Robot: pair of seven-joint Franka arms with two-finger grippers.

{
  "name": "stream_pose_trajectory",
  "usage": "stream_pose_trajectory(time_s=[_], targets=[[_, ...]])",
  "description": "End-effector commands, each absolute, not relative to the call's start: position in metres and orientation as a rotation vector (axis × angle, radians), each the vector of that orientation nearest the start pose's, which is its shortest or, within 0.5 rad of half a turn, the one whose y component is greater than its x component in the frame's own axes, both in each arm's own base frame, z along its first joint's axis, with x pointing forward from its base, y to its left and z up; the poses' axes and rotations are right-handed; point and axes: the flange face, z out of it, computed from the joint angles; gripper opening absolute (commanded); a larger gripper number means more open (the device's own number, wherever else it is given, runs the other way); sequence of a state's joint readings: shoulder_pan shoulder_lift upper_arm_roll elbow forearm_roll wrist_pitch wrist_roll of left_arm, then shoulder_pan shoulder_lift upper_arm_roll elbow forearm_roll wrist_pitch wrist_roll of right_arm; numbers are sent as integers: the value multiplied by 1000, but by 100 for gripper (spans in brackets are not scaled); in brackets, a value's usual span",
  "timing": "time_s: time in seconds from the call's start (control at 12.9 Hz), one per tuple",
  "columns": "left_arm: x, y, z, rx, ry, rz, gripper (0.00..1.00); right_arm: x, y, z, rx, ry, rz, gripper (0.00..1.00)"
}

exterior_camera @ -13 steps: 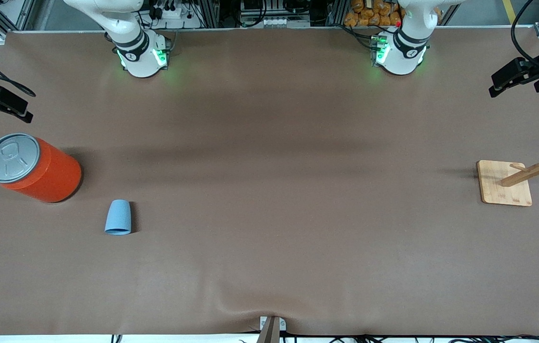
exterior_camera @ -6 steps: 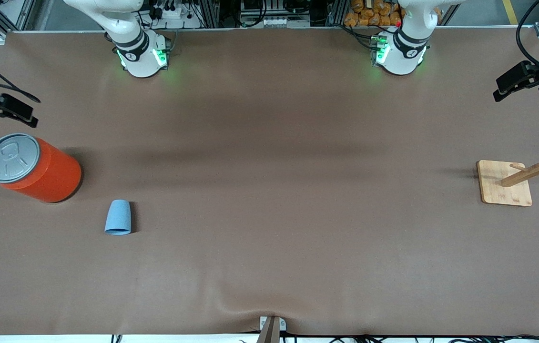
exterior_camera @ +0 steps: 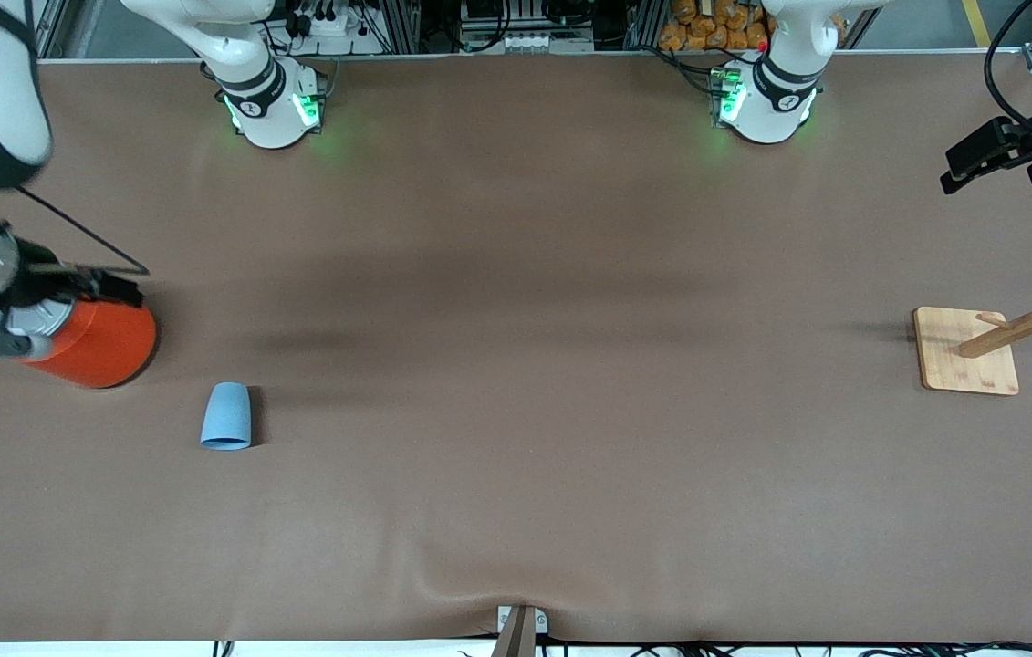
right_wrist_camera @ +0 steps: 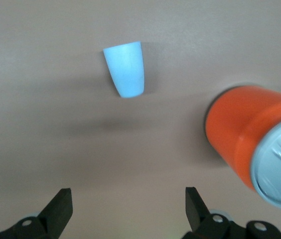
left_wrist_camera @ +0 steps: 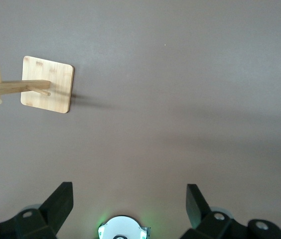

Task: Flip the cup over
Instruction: 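Reach the right gripper down to the lying blue cup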

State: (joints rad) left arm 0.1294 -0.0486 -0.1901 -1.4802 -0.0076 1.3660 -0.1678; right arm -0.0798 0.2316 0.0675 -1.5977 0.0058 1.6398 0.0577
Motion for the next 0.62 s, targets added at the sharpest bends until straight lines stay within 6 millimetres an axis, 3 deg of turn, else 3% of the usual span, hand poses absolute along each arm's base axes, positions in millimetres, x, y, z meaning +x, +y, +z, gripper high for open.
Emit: stream_pose_trajectory(time_s=[0.0,0.08,0.15,0.39,0.54], targets=[[510,-36,670,-3142,-141,131,100,639,-10,416,-3102,112,301,100],[511,-37,669,-3143,-139,132,100,655,-6,383,-3110,100,235,100],[512,-38,668,-3144,-136,130,100,664,-3,363,-3114,85,196,100],[517,-39,660,-3146,-135,125,100,680,-4,324,-3125,-23,102,100],[518,-33,666,-3144,-150,95,100,688,-6,300,-3142,-138,37,100]])
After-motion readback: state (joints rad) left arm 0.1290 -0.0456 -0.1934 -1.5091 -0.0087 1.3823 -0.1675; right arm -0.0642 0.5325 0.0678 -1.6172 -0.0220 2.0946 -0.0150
